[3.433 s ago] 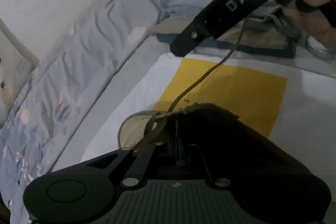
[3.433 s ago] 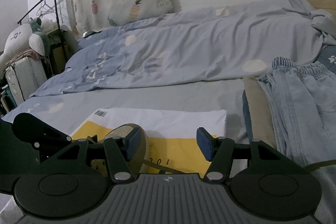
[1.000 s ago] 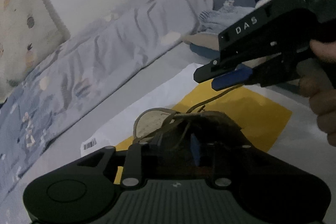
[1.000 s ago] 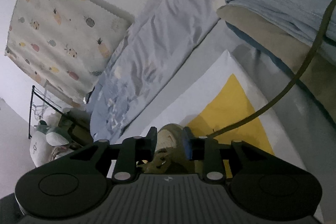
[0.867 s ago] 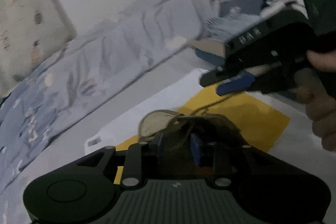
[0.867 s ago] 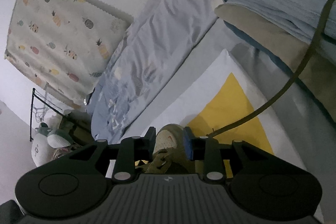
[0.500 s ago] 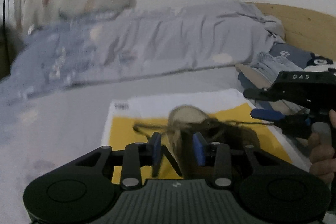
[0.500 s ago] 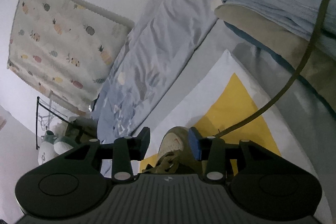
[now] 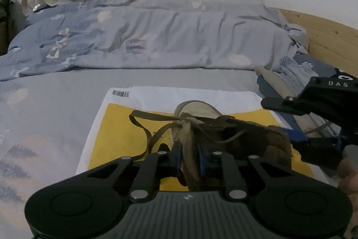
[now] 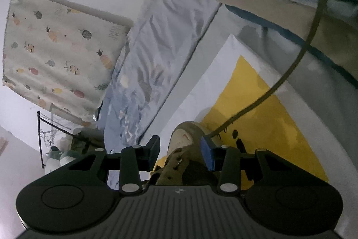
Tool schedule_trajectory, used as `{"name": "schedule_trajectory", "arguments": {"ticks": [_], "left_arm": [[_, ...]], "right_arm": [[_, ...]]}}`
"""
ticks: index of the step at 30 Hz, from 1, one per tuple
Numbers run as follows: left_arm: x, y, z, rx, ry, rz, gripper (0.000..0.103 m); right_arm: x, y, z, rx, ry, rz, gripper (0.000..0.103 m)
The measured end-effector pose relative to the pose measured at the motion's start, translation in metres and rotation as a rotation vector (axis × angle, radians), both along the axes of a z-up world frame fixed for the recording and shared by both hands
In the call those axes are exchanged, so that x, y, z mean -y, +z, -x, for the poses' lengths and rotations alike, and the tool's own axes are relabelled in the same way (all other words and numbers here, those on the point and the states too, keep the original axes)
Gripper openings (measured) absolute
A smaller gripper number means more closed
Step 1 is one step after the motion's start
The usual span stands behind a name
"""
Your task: Lace up shoes with both hands
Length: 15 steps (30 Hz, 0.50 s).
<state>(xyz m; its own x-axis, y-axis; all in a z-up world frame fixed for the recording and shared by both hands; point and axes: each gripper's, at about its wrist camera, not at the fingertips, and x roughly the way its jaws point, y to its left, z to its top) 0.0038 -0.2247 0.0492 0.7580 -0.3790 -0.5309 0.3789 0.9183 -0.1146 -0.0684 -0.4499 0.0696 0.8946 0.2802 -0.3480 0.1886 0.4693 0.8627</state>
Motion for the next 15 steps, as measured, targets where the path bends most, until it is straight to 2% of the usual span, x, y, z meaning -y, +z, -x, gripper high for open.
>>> {"name": "schedule_trajectory", "arguments": {"ticks": [10, 15], "left_arm": [[-0.001, -0.003, 0.004, 0.027, 0.009, 0.012, 0.012], [-0.002, -0.003, 0.004, 0.022, 0.012, 0.024, 0.012]], "right_arm": [[-0.014, -0.009, -0.001, -0.019, -0.025, -0.022, 0.042], [-0.022, -0.013, -0.002, -0.037, -0.034, -0.025, 0.031]]}}
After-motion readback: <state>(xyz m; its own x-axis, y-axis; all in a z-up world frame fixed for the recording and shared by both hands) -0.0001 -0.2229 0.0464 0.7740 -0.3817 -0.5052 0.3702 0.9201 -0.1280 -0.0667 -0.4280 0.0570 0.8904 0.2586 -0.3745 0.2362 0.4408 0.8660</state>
